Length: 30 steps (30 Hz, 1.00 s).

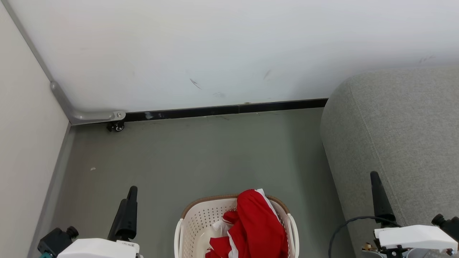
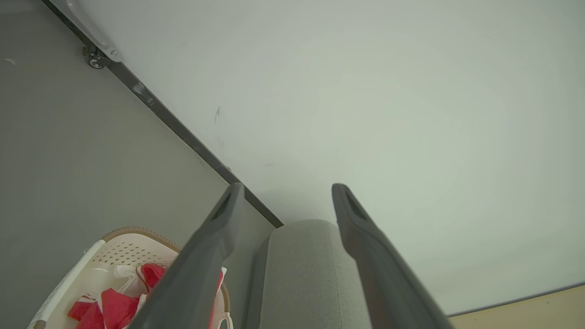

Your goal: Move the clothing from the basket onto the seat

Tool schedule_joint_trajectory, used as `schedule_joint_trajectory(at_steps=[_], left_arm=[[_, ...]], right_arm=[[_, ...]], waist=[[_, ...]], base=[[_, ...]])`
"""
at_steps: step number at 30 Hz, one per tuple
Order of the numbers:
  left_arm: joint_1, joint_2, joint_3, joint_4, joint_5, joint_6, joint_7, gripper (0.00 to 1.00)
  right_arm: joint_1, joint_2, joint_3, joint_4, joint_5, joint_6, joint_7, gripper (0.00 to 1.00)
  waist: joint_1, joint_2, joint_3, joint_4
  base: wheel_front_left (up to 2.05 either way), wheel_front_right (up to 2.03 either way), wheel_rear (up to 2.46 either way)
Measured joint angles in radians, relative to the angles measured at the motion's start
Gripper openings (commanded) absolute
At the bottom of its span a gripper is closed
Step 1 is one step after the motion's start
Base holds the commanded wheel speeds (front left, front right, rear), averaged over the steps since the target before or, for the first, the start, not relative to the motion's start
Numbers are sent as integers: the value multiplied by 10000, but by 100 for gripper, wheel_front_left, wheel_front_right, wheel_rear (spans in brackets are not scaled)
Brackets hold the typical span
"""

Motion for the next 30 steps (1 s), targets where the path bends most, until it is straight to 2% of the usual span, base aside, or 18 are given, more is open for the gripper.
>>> schedule_joint_trajectory(at_steps=[17,22,30], left_arm=[[11,46,-548,-510,3641,508,-583,100],[12,56,-713,-571,4711,796,-754,100],[16,79,-957,-671,6266,1081,-1068,100]], right_arm=[[177,-35,278,-102,-3509,0,-568,100],[168,-35,249,-171,-4470,0,-738,100],[171,-35,140,-178,-5787,0,-999,100]], waist=[[-134,0,170,69],[-153,0,236,105],[-159,0,308,178]], base=[[0,0,0],[0,0,0],[0,0,0]])
